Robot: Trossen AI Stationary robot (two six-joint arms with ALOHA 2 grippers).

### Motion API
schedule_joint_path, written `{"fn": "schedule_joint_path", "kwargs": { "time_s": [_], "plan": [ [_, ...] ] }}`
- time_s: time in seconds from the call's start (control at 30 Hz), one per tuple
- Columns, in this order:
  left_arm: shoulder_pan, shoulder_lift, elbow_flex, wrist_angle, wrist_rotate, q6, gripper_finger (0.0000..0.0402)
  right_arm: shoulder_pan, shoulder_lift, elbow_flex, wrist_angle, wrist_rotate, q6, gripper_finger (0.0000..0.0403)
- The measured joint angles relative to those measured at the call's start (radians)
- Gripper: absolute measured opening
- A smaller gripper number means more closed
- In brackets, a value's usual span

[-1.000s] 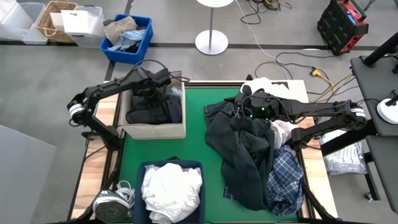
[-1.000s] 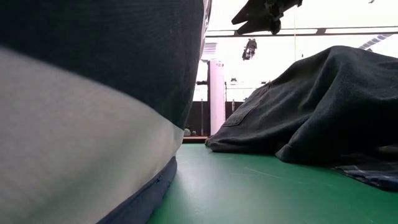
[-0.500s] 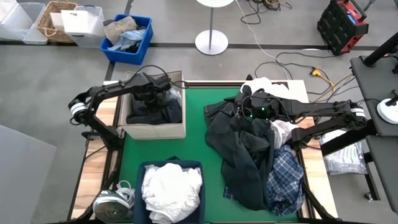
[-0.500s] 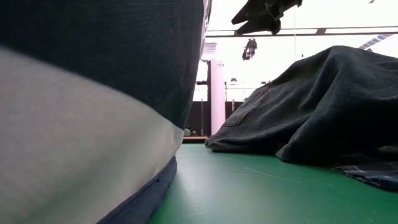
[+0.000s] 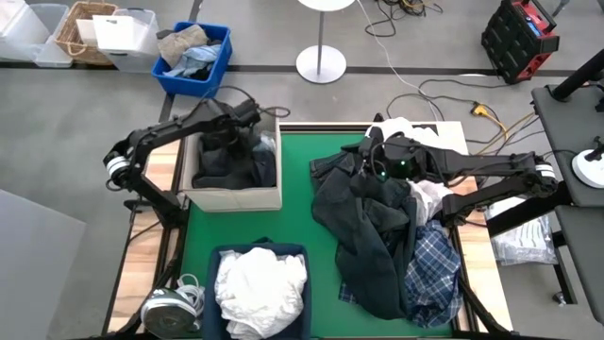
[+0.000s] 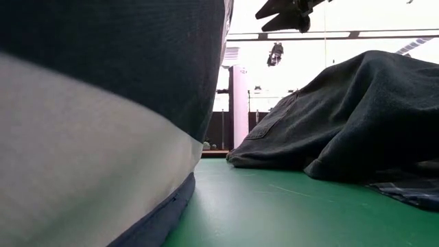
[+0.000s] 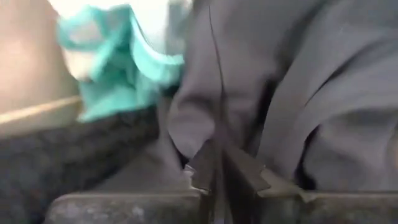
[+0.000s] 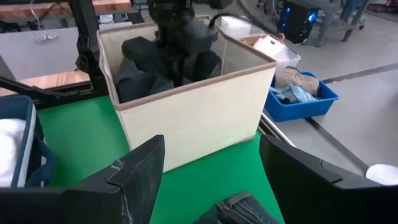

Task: Sort clothes
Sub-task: Put the black short pants into the white laundry organizer, then put the white blouse into the blue laundry organizer

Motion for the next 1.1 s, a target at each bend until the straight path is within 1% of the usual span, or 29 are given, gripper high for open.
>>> {"fn": "schedule_joint_path", "kwargs": {
  "time_s": [0.2, 0.4, 0.7, 0.83, 0.9, 1.0, 1.1],
  "plan": [
    [0.0, -0.002, 0.101, 0.001, -0.002, -0.009, 0.0034, 0.0, -0.001, 0.088, -0.187, 0.006, 0.033, 0.0267],
    [0.0, -0.002, 0.17, -0.01, -0.004, -0.012, 0.0037, 0.0, -0.001, 0.17, -0.402, 0.074, 0.097, 0.0259],
    [-0.003, -0.014, 0.219, -0.012, -0.004, -0.015, 0.0037, -0.009, 0.0, 0.229, -0.64, 0.21, 0.191, 0.0257],
    [-0.013, -0.041, 0.224, 0.013, 0.009, -0.023, 0.0037, -0.04, 0.0, 0.23, -0.737, 0.217, 0.262, 0.0265],
    [-0.026, -0.057, 0.223, 0.039, 0.039, -0.026, 0.0037, -0.06, 0.003, 0.228, -0.792, 0.217, 0.302, 0.0268],
    [-0.053, -0.082, 0.215, 0.116, 0.115, -0.028, 0.0037, -0.098, 0.009, 0.22, -0.881, 0.218, 0.363, 0.0272],
    [-0.096, -0.107, 0.209, 0.181, 0.177, -0.031, 0.0037, -0.14, 0.008, 0.204, -0.934, 0.219, 0.406, 0.0275]
  ]
}}
